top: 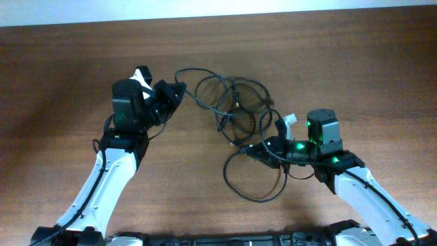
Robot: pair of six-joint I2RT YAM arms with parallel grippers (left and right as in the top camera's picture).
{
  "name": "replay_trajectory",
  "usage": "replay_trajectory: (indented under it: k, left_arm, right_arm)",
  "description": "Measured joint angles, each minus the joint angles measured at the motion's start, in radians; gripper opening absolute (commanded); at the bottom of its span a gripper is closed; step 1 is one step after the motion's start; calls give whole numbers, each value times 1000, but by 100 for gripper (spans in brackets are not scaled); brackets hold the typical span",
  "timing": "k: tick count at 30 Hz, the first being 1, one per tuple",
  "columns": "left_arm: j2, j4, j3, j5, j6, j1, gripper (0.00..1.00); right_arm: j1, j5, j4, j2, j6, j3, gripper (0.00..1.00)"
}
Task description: Untangle cables
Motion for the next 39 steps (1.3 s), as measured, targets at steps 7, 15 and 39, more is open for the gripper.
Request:
replay_trajectory:
  k: [7, 15, 39]
  left_arm:
    - [0, 1, 0, -42, 8, -18, 0]
    - [0, 10, 0, 150, 352, -34, 0]
    - [-306, 89, 0, 533, 793, -21, 0]
  right_arm:
    - [252, -36, 156, 0, -9, -1, 25]
    - [320, 146, 208, 0, -160, -1, 70]
    - [18, 525, 361, 18, -420, -2, 98]
